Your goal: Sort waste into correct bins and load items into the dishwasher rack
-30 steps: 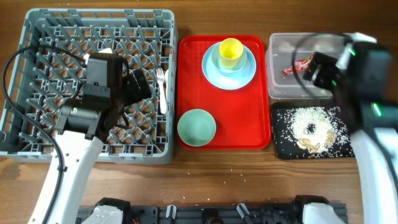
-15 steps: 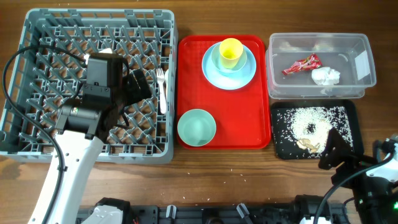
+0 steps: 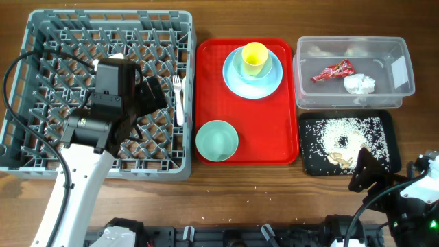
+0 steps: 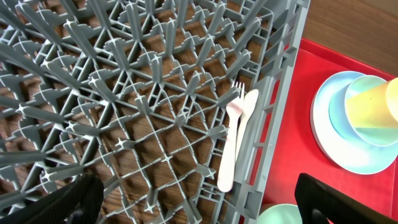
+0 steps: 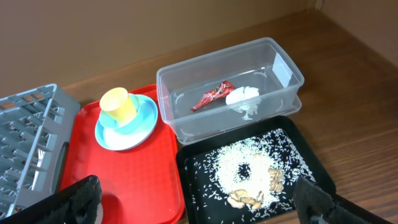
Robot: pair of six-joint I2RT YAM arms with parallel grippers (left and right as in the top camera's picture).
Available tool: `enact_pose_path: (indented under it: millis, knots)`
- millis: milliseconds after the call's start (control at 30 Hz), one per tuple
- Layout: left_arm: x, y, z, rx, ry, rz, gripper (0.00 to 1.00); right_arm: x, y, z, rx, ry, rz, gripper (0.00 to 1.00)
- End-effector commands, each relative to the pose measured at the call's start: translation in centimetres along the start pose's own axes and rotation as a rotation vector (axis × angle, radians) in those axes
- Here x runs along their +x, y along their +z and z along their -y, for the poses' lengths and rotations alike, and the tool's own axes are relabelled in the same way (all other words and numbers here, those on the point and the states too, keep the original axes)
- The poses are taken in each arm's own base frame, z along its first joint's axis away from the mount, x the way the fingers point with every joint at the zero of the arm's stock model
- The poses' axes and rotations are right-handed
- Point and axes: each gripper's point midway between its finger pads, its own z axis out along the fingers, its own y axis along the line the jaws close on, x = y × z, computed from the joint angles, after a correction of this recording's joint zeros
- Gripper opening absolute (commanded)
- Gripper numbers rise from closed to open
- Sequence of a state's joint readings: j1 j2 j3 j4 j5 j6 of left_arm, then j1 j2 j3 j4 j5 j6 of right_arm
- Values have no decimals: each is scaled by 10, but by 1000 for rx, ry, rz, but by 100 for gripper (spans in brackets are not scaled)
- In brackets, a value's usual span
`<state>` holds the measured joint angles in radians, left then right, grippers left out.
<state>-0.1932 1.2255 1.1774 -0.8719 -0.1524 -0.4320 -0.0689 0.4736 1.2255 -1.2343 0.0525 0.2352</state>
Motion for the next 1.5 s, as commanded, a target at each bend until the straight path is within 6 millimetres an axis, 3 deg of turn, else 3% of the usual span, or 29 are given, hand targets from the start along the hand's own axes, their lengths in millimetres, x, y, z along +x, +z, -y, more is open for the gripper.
enact_pose_path:
  millis: [0,300,400,500,600,633,667,733,767,833,967,1067,1100,1167,1300,1467]
  knots:
    - [-2,0,-1,-1,-8,3,100,1,-1,2,8,12,3,100]
    - [-2,0,-1,0,-8,5,100,1,-1,2,8,12,3,100]
    - [-26,-2,9,37,-25,103,100,1,-1,2,8,12,3,100]
    - [-33,-2,21,99,-29,123,100,1,-1,2,8,12,3,100]
    - [4,-12,67,378,-3,-75,100,1,-1,2,8,12,3,100]
    - [16,-18,78,458,0,-140,95,1,-1,2,8,12,3,100]
    - [23,-21,83,483,-24,-180,68,1,-1,2,8,12,3,100]
    - [35,-23,87,478,-50,-231,42,1,-1,2,8,12,3,100]
    - [48,-27,96,489,-15,-265,20,1,-1,2,8,12,3,100]
    - [68,-31,112,512,45,-312,7,1,-1,2,8,12,3,100]
    - [134,-13,148,369,153,-379,6,1,-1,2,8,12,3,100]
    - [186,7,169,282,330,-396,33,1,-1,2,8,12,3,100]
    - [199,16,169,234,381,-392,38,1,-1,2,8,12,3,100]
    - [224,39,167,133,476,-378,38,1,-1,2,8,12,3,100]
    - [256,76,167,65,530,-416,34,1,-1,2,8,12,3,100]
    - [265,92,158,14,544,-437,29,1,-1,2,8,12,3,100]
